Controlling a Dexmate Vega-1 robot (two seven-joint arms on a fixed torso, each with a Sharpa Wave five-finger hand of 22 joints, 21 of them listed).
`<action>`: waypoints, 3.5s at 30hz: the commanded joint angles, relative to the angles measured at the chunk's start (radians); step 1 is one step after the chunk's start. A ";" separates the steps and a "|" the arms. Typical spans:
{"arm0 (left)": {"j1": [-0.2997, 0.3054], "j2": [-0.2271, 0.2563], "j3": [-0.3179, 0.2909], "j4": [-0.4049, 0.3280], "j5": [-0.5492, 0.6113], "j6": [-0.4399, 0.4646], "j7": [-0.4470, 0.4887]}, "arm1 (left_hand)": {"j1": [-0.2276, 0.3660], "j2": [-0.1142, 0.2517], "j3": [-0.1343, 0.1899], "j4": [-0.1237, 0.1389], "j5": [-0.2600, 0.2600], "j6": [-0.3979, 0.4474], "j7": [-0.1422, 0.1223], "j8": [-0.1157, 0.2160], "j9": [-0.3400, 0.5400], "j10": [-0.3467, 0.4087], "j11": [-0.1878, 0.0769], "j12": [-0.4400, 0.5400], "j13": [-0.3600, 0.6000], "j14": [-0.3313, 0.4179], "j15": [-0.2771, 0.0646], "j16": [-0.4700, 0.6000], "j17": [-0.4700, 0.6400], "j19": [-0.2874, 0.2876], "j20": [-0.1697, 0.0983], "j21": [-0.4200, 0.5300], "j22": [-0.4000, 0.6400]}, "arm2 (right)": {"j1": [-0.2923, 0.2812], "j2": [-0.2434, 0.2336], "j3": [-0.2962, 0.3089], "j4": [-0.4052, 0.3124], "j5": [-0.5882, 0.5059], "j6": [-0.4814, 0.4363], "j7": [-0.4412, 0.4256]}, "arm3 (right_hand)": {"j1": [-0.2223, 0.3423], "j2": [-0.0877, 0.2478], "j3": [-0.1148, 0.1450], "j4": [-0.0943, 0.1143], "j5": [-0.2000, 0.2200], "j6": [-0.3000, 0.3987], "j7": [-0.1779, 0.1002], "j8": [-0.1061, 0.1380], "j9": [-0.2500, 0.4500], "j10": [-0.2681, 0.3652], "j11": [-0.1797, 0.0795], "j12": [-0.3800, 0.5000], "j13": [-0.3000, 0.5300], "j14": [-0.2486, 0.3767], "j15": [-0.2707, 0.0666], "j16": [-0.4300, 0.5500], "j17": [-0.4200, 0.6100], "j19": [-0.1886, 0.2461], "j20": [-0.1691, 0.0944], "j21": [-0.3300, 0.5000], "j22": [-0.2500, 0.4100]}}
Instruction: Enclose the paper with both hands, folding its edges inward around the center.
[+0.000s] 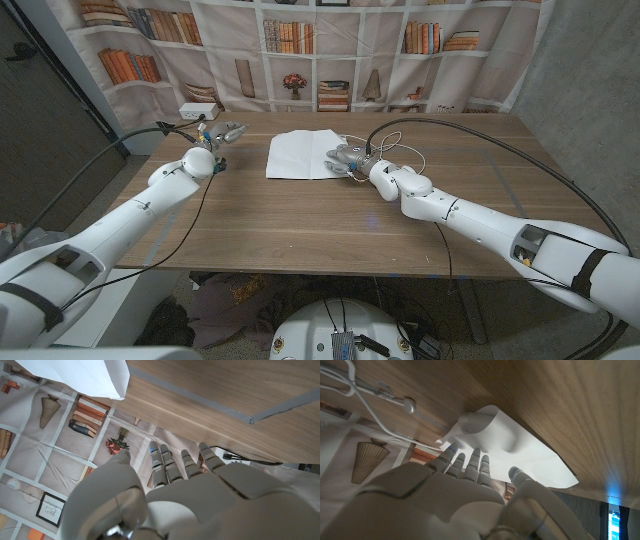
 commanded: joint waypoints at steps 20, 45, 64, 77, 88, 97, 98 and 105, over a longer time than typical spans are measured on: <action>-0.193 -0.104 0.142 0.322 0.116 -0.129 -0.079 | 0.112 0.004 0.119 -0.084 0.049 0.051 0.002 -0.002 0.000 0.012 -0.017 -0.009 0.007 -0.014 -0.050 0.001 0.005 0.002 -0.009 0.001 0.001 | 0.013 0.011 -0.007 0.022 0.010 -0.023 0.009 | -0.012 0.042 -0.004 -0.001 0.003 0.001 0.002 0.006 -0.001 0.003 0.000 0.009 0.004 -0.002 -0.048 0.009 -0.004 0.008 -0.065 -0.009 0.002; -0.271 -0.177 0.195 0.499 0.113 -0.215 -0.093 | 0.071 -0.013 0.105 -0.063 0.013 0.052 0.021 -0.012 0.000 0.006 -0.011 -0.012 0.012 -0.030 -0.047 0.001 0.012 -0.006 -0.008 -0.001 0.002 | 0.005 -0.001 -0.003 0.021 0.029 -0.011 -0.015 | -0.014 0.043 -0.003 -0.002 0.004 0.015 -0.016 0.012 -0.001 0.008 -0.008 0.012 0.004 0.003 -0.053 0.011 -0.008 0.013 -0.066 -0.012 0.002; -0.253 -0.166 0.200 0.449 0.107 -0.210 -0.088 | 0.050 -0.016 0.102 -0.053 -0.006 0.053 0.020 -0.022 0.000 0.007 -0.016 -0.012 0.014 -0.030 -0.048 0.003 0.014 -0.006 -0.011 0.001 0.003 | -0.015 -0.019 0.011 -0.002 0.027 -0.009 -0.027 | -0.015 0.047 0.004 -0.001 0.006 0.043 -0.037 0.020 0.000 0.036 -0.024 0.023 0.005 0.024 -0.065 0.019 -0.012 0.028 -0.071 -0.011 0.002; -0.112 -0.057 0.117 0.179 0.074 -0.158 -0.055 | 0.023 -0.034 0.089 -0.044 -0.014 0.076 0.017 -0.019 -0.001 0.017 -0.020 -0.011 0.013 -0.028 -0.057 0.005 0.015 -0.013 -0.021 -0.001 0.003 | -0.018 -0.017 0.009 -0.003 0.022 -0.006 -0.027 | -0.014 0.047 0.006 -0.002 0.006 0.045 -0.036 0.020 0.000 0.034 -0.023 0.022 0.006 0.023 -0.065 0.018 -0.013 0.029 -0.071 -0.013 0.002; 0.020 0.009 0.036 0.009 0.032 -0.154 -0.023 | 0.005 -0.051 0.078 -0.041 -0.016 0.100 0.026 -0.014 -0.002 0.020 -0.011 -0.012 0.012 -0.029 -0.048 0.005 0.015 -0.018 -0.014 -0.003 0.003 | -0.023 -0.017 0.006 -0.011 0.015 -0.021 -0.015 | -0.015 0.046 0.007 -0.002 0.006 0.045 -0.034 0.019 0.000 0.035 -0.020 0.022 0.006 0.022 -0.065 0.018 -0.014 0.029 -0.071 -0.014 0.002; 0.126 0.044 -0.027 -0.113 0.014 -0.147 0.033 | -0.067 -0.085 0.040 -0.012 -0.026 0.056 0.016 -0.045 -0.003 0.028 -0.005 -0.013 0.010 0.009 -0.044 0.019 0.015 -0.009 -0.005 0.003 0.005 | -0.024 -0.013 0.002 -0.012 0.012 -0.028 -0.011 | -0.015 0.046 0.008 -0.001 0.006 0.044 -0.032 0.018 0.000 0.035 -0.019 0.022 0.006 0.021 -0.064 0.017 -0.015 0.029 -0.071 -0.015 0.002; 0.133 0.044 -0.032 -0.117 0.008 -0.149 0.032 | -0.076 -0.087 0.037 -0.009 -0.025 0.032 0.011 -0.057 -0.002 0.025 -0.004 -0.014 0.010 0.029 -0.034 0.025 0.014 0.009 -0.002 0.010 0.005 | -0.025 -0.012 0.002 -0.012 0.012 -0.030 -0.010 | -0.015 0.046 0.008 -0.001 0.006 0.044 -0.032 0.018 0.000 0.035 -0.019 0.022 0.006 0.021 -0.064 0.017 -0.015 0.029 -0.071 -0.015 0.002; 0.163 0.025 -0.056 -0.111 -0.032 -0.173 0.030 | -0.095 -0.105 0.034 -0.022 -0.022 -0.202 -0.055 -0.136 0.008 -0.131 0.007 -0.042 0.016 0.086 -0.036 0.015 0.008 0.212 0.087 0.084 0.004 | -0.022 -0.009 -0.002 -0.008 0.010 -0.028 -0.007 | -0.016 0.046 0.008 -0.001 0.006 0.044 -0.032 0.017 0.000 0.034 -0.019 0.022 0.006 0.020 -0.064 0.017 -0.015 0.029 -0.071 -0.016 0.002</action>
